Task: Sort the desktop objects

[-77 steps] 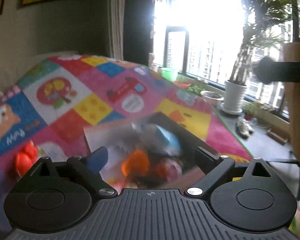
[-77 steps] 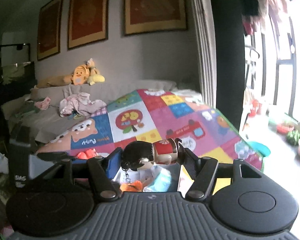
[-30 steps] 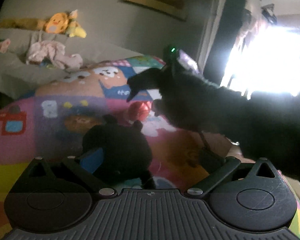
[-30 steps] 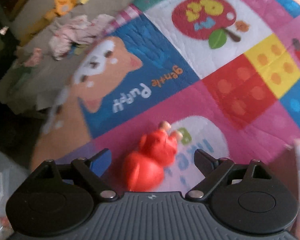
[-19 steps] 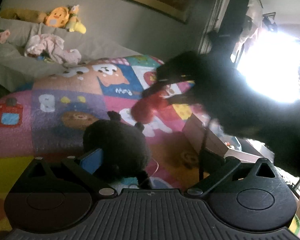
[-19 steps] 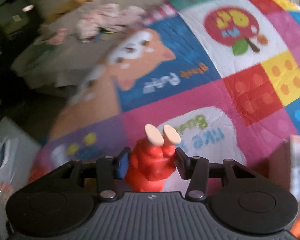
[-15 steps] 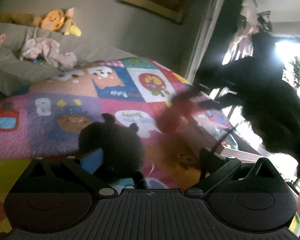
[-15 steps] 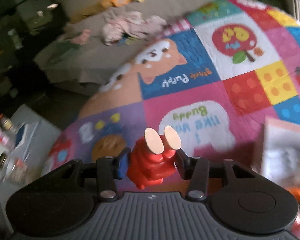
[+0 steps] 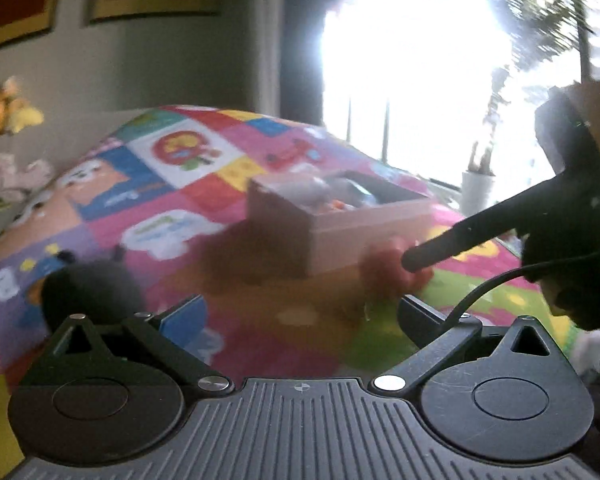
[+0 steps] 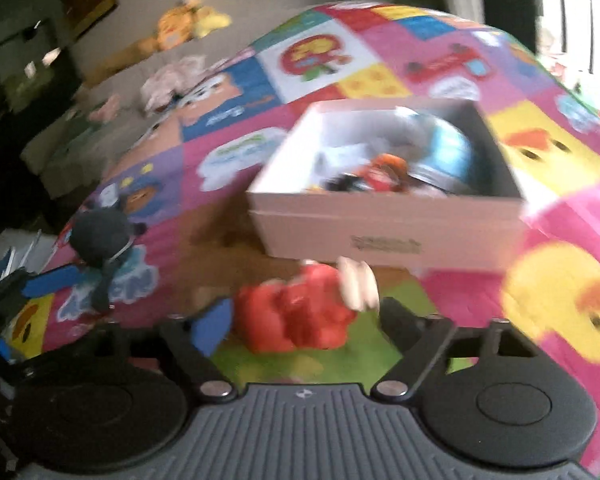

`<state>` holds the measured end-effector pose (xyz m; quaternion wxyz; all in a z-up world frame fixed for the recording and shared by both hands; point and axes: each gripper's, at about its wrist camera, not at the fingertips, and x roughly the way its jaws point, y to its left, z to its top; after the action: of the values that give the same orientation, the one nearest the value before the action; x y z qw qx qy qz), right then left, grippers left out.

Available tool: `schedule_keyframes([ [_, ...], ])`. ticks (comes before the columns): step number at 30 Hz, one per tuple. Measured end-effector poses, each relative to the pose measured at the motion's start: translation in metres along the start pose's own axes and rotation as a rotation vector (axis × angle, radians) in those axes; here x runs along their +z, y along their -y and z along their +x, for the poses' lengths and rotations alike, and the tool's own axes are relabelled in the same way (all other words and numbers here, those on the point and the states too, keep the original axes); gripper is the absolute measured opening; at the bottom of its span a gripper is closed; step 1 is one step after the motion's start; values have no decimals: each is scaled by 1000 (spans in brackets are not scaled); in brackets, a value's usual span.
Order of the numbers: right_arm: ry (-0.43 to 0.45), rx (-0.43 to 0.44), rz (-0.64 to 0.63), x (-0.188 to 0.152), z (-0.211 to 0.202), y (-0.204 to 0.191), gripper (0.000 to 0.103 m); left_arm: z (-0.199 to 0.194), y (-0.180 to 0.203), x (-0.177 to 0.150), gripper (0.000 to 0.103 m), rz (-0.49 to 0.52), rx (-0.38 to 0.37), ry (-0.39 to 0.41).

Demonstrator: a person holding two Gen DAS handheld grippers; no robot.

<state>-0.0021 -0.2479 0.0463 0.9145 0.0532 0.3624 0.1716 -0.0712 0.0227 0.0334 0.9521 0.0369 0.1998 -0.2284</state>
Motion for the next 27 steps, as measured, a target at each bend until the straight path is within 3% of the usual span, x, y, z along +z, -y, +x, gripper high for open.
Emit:
schedule_keyframes([
  [2, 28, -36, 25, -12, -4, 13, 100, 0, 6, 1, 103, 19, -27, -18],
  [5, 63, -125, 25, -25, -3, 28, 102, -3, 12, 6, 103, 48, -95, -35],
  [8, 105, -275, 31, -33, 1, 40, 103, -10, 16, 10, 103, 81, -229, -50],
  [10, 107, -255, 116, -31, 0, 54, 103, -15, 19, 11, 103, 89, -320, -56],
  [12, 137, -296, 197, -31, -2, 65, 103, -14, 18, 12, 103, 60, -388, -65],
  [14, 167, -350, 295, -33, -5, 78, 103, -11, 15, 14, 103, 22, -396, -77],
  [17, 179, -341, 368, -39, -9, 90, 103, -6, 7, 21, 103, -52, -300, -26],
  [19, 179, -342, 356, -39, -8, 89, 103, -3, -13, 28, 103, -191, -190, 8],
  [21, 180, -327, 323, -40, -9, 84, 103, 5, -32, 32, 103, -314, 36, 12],
  [24, 227, -280, 259, -44, -16, 75, 103, 21, -56, 32, 103, -397, 375, -13],
  [27, 246, -271, 221, -44, -19, 68, 103, 39, -65, 32, 103, -363, 518, -63],
])
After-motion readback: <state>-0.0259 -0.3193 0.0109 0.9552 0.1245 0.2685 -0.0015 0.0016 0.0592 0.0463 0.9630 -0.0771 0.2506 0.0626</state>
